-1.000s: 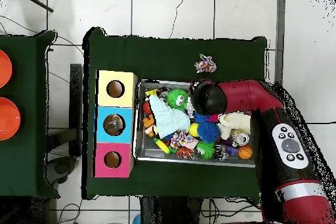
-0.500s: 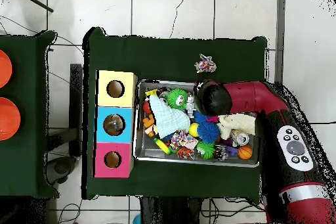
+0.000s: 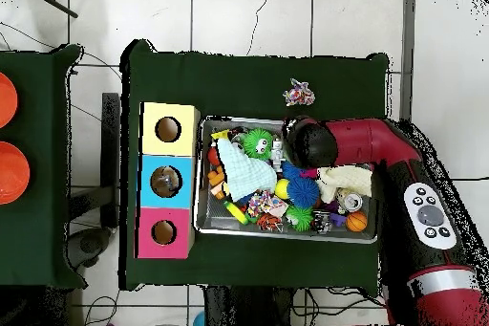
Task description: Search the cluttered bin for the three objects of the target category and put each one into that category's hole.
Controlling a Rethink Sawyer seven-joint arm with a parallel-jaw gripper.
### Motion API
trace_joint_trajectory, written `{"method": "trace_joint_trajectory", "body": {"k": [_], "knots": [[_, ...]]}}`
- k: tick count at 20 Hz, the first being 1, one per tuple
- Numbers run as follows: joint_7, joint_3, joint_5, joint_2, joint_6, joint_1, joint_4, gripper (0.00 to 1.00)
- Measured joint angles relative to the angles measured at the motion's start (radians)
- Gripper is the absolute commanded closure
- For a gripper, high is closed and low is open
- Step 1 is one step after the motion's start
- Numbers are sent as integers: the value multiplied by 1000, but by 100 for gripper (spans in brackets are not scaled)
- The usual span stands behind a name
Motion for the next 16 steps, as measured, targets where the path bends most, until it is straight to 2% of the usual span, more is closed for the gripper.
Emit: {"method": "trace_joint_trajectory", "body": {"k": [16], "knots": [[0, -4, 0, 0, 0, 10, 0, 0]]}}
